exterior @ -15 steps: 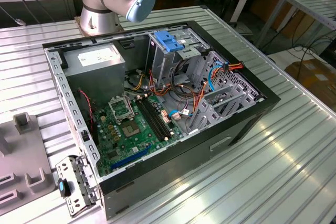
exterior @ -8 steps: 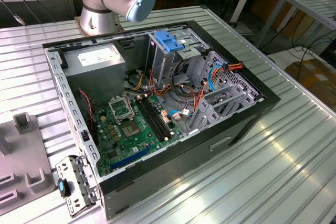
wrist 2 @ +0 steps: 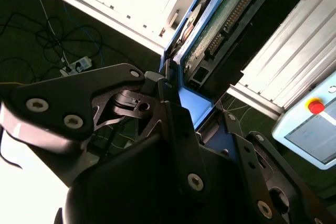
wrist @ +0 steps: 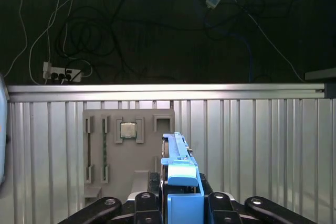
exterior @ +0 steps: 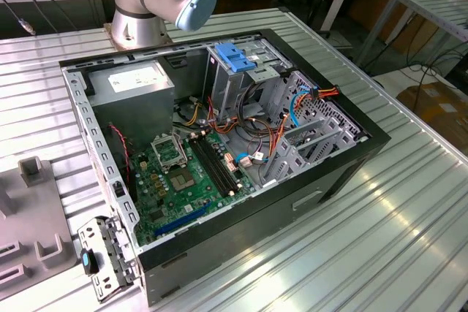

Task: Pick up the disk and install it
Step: 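Pick up the disk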

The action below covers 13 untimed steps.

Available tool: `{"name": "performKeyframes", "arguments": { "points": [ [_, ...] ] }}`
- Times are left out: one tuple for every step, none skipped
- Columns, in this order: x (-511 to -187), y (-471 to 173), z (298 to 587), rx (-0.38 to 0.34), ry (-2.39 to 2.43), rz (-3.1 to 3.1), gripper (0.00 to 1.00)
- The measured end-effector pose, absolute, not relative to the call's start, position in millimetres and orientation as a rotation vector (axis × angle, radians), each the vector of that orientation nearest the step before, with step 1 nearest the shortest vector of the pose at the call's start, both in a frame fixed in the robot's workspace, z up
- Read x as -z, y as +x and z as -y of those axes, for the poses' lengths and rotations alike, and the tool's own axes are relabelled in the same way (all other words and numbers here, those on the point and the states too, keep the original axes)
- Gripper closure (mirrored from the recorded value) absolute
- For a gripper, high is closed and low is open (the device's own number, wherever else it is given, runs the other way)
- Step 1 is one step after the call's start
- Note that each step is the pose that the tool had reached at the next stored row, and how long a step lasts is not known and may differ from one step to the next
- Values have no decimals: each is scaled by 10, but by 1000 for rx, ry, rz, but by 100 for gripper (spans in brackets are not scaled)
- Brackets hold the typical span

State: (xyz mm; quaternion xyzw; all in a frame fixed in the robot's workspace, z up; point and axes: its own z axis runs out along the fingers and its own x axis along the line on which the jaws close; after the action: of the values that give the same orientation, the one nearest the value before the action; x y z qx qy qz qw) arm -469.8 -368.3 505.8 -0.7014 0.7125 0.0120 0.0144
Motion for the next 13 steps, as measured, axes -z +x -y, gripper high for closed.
{"name": "performKeyframes", "arguments": {
  "points": [
    [-5058, -4696, 3683, -37, -2184, -2218, 63],
    [-5058, -4694, 3683, -37, -2184, -2218, 63],
    [-5058, -4688, 3683, -37, -2184, -2218, 63],
    [-5058, -4684, 3683, -37, -2184, -2218, 63],
    [-5057, -4682, 3683, -37, -2184, -2218, 63],
    [-5057, -4681, 3684, -37, -2184, -2218, 63],
    [-5058, -4676, 3683, -37, -2184, -2218, 63],
    [-5058, -4675, 3683, -37, -2184, -2218, 63],
    [-5058, -4670, 3684, -37, -2184, -2218, 63],
    [-5058, -4665, 3683, -37, -2184, -2218, 63],
    [-5058, -4662, 3683, -37, -2184, -2218, 63],
    [-5058, -4659, 3683, -37, -2184, -2218, 63],
    [-5058, -4654, 3683, -37, -2184, -2218, 63]
  ]
}}
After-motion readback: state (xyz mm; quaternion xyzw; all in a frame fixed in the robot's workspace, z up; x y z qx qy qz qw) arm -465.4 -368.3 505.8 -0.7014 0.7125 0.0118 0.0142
